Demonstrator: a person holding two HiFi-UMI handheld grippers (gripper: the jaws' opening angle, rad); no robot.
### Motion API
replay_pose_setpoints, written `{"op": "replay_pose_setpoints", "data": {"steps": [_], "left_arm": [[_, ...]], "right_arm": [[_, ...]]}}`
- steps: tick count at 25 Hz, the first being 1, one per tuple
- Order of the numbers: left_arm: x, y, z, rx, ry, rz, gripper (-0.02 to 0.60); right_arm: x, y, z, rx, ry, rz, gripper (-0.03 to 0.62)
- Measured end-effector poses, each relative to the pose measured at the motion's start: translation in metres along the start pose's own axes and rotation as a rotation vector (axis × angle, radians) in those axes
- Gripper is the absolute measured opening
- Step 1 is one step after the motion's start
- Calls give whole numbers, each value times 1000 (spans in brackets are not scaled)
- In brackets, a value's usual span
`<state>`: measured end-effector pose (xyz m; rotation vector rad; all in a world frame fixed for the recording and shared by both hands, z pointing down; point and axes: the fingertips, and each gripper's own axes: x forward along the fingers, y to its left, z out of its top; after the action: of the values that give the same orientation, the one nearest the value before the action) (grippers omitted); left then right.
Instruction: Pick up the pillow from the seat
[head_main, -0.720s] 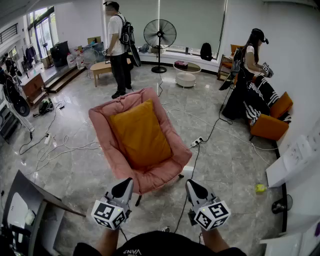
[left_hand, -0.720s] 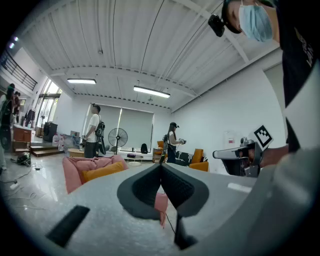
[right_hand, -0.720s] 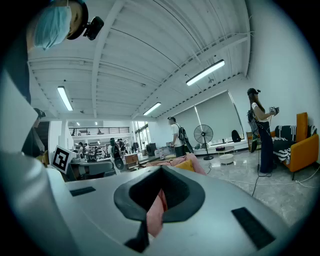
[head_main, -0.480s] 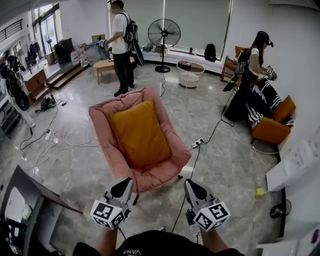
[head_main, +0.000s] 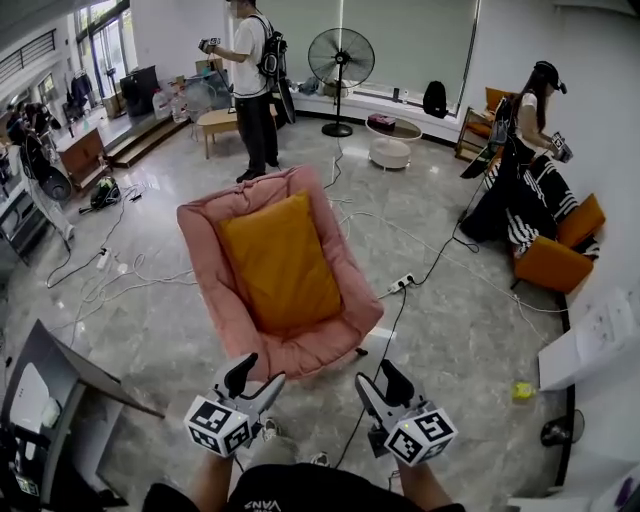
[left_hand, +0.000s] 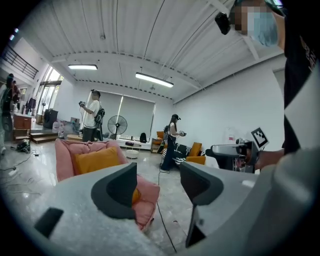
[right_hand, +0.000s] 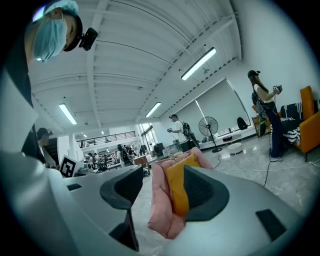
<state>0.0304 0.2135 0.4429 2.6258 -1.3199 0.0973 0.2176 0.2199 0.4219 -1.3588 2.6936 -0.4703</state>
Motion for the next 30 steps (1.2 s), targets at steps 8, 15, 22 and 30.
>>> {"op": "replay_pose_setpoints", "data": {"steps": [8, 15, 22, 30], "left_arm": [[43, 33, 1, -30, 21, -15, 270], [94, 94, 18, -31, 23, -44, 270], [124, 165, 32, -35, 29, -69, 268], [127, 252, 41, -45, 44, -45, 269]], "right_arm": [[38, -33, 7, 28, 22, -49, 241], [101, -56, 21, 10, 39, -84, 239], [178, -61, 28, 19, 37, -124, 238], [259, -51, 29, 15, 38, -127, 238]]}}
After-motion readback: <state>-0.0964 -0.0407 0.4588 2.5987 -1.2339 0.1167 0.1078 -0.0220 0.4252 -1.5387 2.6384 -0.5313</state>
